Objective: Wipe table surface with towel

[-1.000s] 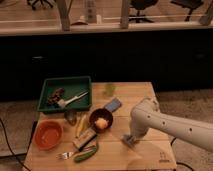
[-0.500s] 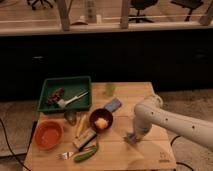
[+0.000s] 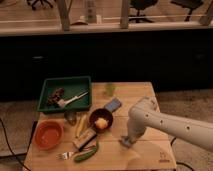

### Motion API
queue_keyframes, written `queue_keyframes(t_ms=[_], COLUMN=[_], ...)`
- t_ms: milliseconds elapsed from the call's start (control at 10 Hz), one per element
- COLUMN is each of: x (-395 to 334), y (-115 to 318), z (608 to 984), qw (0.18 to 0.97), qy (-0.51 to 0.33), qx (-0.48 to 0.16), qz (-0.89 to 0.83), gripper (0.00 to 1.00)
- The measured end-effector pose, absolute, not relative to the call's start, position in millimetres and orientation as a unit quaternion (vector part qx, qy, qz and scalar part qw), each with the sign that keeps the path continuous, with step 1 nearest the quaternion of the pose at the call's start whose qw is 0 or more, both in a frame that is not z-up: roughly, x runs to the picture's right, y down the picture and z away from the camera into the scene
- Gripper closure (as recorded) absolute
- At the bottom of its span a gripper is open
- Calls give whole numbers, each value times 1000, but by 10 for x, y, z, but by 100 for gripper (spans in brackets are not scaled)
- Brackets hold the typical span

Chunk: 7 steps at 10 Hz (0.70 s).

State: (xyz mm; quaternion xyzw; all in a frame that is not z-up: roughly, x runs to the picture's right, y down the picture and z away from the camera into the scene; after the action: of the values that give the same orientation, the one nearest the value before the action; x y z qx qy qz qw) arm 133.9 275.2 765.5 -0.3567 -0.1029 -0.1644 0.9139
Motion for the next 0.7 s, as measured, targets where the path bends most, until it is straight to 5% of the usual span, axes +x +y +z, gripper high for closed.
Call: queue_keyframes(t_ms=[700], x=[1540], y=[2982], z=[7344], qw=[904], qy=[-84], qx=[-370], qz=[-198], gripper=[98])
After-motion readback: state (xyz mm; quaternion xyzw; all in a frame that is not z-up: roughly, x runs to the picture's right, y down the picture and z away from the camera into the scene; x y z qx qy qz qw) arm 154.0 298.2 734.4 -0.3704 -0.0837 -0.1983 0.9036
